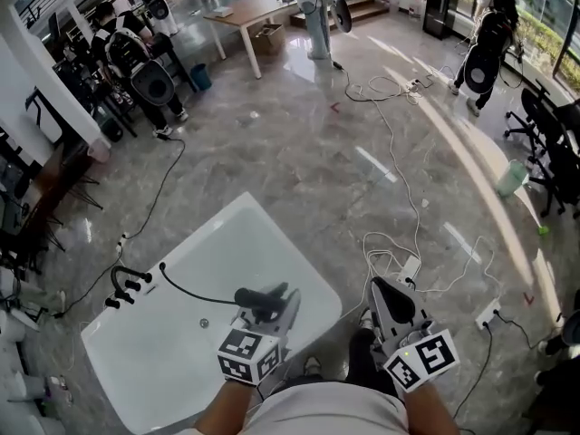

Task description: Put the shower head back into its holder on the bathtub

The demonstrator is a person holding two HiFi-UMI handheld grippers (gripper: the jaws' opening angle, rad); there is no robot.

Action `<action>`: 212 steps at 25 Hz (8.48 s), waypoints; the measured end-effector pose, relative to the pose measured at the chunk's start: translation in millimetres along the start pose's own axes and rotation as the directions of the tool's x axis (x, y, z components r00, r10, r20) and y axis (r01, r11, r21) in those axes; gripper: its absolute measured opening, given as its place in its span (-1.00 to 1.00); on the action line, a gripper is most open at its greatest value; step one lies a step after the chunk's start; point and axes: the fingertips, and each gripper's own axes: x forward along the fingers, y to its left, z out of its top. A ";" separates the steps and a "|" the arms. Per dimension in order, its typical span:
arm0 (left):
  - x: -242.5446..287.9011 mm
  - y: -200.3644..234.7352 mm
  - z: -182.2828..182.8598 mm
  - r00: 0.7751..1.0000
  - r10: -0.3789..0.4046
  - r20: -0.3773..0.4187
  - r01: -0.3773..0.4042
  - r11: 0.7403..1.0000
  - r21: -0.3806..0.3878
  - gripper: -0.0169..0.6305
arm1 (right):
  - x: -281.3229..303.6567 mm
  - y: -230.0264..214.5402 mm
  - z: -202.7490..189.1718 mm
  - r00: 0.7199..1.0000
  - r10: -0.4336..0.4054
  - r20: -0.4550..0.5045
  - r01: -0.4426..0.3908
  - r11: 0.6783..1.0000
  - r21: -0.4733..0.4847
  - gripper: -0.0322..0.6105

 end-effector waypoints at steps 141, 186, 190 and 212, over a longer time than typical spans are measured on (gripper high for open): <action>-168.5 539.8 119.0 -0.578 0.631 -0.517 -0.380 -0.769 -0.515 -0.65 | 639.5 424.4 -221.7 -0.879 0.226 -0.420 -0.396 -0.837 0.378 -0.85; -286.1 469.7 157.9 -0.729 0.566 -0.384 -0.208 -0.718 -0.664 -0.65 | 522.4 377.2 -479.1 -0.776 -0.032 -0.630 -0.173 -0.950 0.261 -0.60; -285.4 440.7 133.7 -0.759 0.545 -0.355 -0.114 -0.649 -0.752 -0.65 | 522.0 382.3 -489.7 -0.766 -0.020 -0.643 -0.192 -0.947 0.258 -0.68; -278.7 342.5 76.0 -0.867 0.405 -0.291 0.125 -0.389 -0.913 -0.65 | 550.7 423.0 -498.5 -0.731 0.058 -0.680 -0.285 -0.931 0.227 -0.69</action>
